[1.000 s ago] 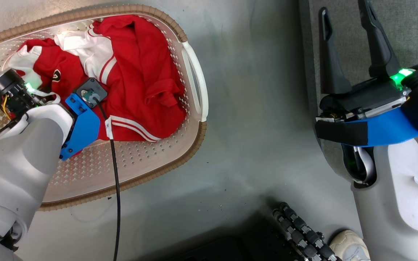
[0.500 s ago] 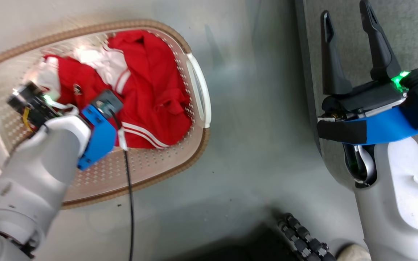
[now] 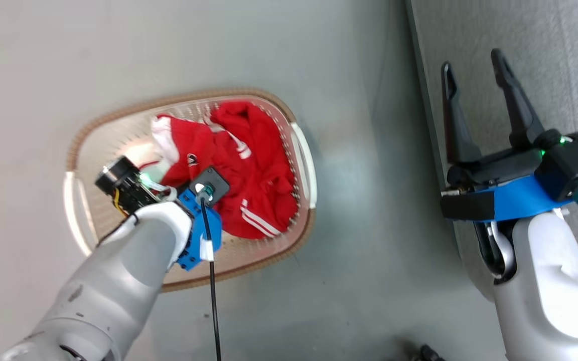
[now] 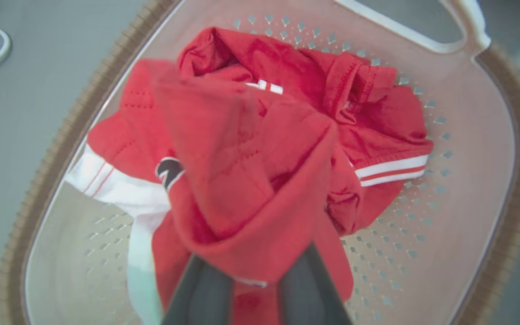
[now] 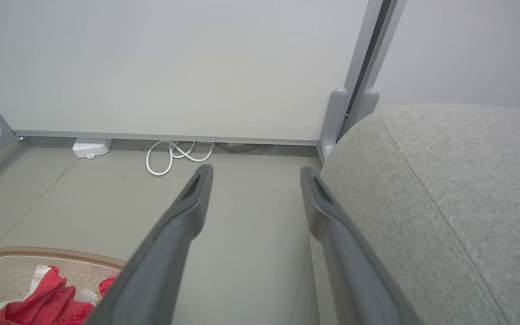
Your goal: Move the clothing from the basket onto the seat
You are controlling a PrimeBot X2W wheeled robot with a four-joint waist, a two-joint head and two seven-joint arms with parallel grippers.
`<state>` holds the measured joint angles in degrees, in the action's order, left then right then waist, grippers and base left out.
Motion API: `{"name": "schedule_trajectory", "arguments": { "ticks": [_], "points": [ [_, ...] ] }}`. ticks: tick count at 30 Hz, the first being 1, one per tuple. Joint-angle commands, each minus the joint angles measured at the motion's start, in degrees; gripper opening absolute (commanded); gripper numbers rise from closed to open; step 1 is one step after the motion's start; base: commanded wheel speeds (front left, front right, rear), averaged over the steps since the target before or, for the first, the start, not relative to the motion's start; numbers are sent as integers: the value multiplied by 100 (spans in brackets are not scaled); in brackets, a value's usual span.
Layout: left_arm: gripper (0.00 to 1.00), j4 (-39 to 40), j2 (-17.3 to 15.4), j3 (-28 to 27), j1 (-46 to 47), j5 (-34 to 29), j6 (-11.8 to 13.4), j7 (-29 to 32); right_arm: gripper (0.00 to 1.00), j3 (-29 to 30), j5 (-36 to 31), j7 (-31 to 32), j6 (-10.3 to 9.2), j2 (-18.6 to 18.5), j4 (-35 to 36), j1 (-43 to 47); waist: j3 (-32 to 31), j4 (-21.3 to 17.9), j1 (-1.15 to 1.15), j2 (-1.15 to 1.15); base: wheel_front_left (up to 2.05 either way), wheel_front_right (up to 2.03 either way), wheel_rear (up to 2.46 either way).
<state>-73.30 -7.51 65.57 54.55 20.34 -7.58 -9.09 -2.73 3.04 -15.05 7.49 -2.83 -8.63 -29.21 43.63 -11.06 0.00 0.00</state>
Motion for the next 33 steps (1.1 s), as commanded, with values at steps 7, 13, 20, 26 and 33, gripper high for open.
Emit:
{"name": "schedule_trajectory", "arguments": {
  "ticks": [7,13,20,26,33],
  "points": [
    [0,120,243,-226,-297,351,26,-508,100,143,-86,-20,1,-144,-170,490,-1334,595,0,0,0,0,0],
    [0,527,339,-535,-529,639,83,-616,100,197,-87,-21,1,-208,-311,872,-2093,816,0,0,0,0,0],
    [0,1501,239,-1031,-873,755,214,-616,100,291,-122,-20,1,-217,-420,1303,-2761,986,0,0,0,0,0],
    [0,2081,236,-1339,-1078,714,238,-618,100,300,-140,-20,1,-208,-503,1577,-3172,1074,0,0,0,0,0],
    [0,2693,280,-1687,-1334,631,238,-617,100,245,-126,-20,1,-165,-601,1902,-3644,1150,0,0,0,0,0]
  ]
}}
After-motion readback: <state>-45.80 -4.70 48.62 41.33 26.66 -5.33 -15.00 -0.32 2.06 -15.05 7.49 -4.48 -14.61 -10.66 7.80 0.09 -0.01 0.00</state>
